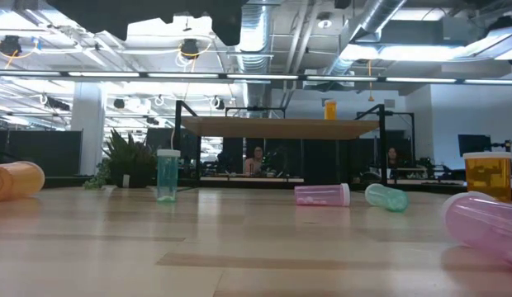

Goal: Pick and place medicine bottles onto shelf by color
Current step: Put the small orange pill bottle on the shelf aligned with the other small orange pill bottles

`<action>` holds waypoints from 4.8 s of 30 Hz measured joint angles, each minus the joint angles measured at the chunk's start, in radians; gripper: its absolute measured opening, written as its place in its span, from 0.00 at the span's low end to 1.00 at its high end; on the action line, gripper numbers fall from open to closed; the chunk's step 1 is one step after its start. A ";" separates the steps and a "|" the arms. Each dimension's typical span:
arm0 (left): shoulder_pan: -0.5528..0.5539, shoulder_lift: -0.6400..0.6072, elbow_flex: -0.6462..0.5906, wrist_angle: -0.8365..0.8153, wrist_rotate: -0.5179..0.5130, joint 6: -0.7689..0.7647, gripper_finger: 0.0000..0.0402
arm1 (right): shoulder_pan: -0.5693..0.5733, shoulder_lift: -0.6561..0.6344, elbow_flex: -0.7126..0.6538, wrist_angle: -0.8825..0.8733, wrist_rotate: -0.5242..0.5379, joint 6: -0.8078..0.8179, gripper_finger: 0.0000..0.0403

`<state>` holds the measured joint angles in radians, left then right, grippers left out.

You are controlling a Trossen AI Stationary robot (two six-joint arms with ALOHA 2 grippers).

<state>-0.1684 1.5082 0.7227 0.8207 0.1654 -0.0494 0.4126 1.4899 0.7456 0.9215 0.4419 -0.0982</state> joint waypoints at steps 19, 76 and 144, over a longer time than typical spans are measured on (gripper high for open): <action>0.013 -0.048 -0.002 -0.097 -0.114 0.014 0.47 | -0.002 0.000 0.000 0.004 0.010 -0.011 0.34; 0.040 -0.378 -0.238 -0.088 -0.308 0.090 0.55 | -0.640 -0.356 0.000 -1.062 0.178 0.412 0.34; 0.040 -0.378 -0.237 -0.088 -0.250 0.080 0.55 | -0.722 -0.295 0.000 -1.060 0.078 0.404 0.37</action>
<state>-0.1287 1.1305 0.4858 0.7326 -0.0849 0.0303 -0.3096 1.1950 0.7452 -0.1383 0.5198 0.3054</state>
